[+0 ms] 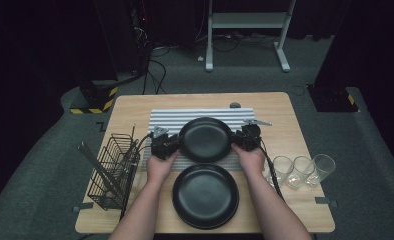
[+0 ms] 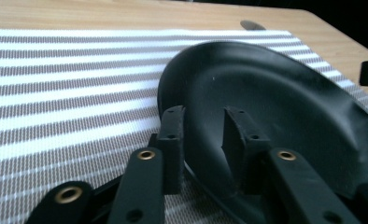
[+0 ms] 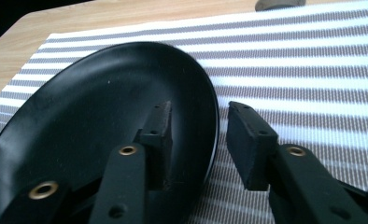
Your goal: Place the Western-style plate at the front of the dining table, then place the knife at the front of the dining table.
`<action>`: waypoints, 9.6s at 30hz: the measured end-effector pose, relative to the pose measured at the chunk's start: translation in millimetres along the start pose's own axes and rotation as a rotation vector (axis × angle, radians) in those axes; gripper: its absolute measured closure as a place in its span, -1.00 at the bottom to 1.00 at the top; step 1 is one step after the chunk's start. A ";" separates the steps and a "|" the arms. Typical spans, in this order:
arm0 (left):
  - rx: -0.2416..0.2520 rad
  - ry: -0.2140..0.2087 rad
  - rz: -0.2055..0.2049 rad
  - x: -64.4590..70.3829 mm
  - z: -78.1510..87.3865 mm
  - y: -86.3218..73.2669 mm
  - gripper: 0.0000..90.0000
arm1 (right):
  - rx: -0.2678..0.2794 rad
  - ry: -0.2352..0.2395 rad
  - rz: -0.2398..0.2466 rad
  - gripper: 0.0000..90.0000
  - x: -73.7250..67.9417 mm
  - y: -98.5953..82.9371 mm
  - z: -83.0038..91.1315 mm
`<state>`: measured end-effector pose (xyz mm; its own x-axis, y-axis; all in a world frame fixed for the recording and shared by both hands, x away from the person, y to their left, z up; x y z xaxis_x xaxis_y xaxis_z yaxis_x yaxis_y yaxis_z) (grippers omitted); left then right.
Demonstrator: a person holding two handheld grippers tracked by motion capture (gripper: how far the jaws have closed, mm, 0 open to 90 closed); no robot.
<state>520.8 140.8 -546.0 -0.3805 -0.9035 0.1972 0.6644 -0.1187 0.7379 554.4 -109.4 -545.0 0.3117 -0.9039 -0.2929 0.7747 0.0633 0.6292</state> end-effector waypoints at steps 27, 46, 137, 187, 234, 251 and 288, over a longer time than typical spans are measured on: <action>-0.118 0.113 -0.114 6.0 33.7 -63.0 0.37 | -0.026 0.008 0.119 0.13 -30.4 -66.3 30.8; -0.080 0.139 -0.184 8.0 58.6 -88.2 0.27 | 0.027 -0.072 0.231 0.34 -26.1 -113.9 68.7; 0.183 -0.032 -0.325 62.6 131.2 -50.4 -0.34 | -0.093 -0.156 0.297 -0.10 -4.0 -150.4 67.6; 0.252 -0.044 -0.323 67.0 177.1 -32.7 -0.29 | -0.094 -0.157 0.291 -0.12 -4.7 -150.6 67.4; 0.287 0.116 -0.296 58.2 218.3 -19.2 -0.25 | -0.097 -0.151 0.302 -0.20 -5.5 -151.4 67.5; 0.287 0.197 -0.271 45.0 232.5 -6.6 -0.20 | -0.100 -0.144 0.312 -0.21 -6.5 -152.5 67.9; 0.166 0.236 -0.234 -5.6 232.4 8.3 -0.06 | -0.101 -0.143 0.314 -0.21 -6.6 -152.9 68.1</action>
<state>378.9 240.6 -390.9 -0.3385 -0.9320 -0.1296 0.4561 -0.2829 0.8438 396.4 -141.9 -590.2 0.4683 -0.8835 0.0115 0.7061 0.3820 0.5963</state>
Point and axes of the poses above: each handheld gripper's, and its own axes: z roughly backward along the jaws, y roughly out of its top, x roughly to its right, the point moved 8 cm from there along -z, roughly forward along the jaws, and after that the axes turned 12 degrees about -x, right-handed, at the moved point
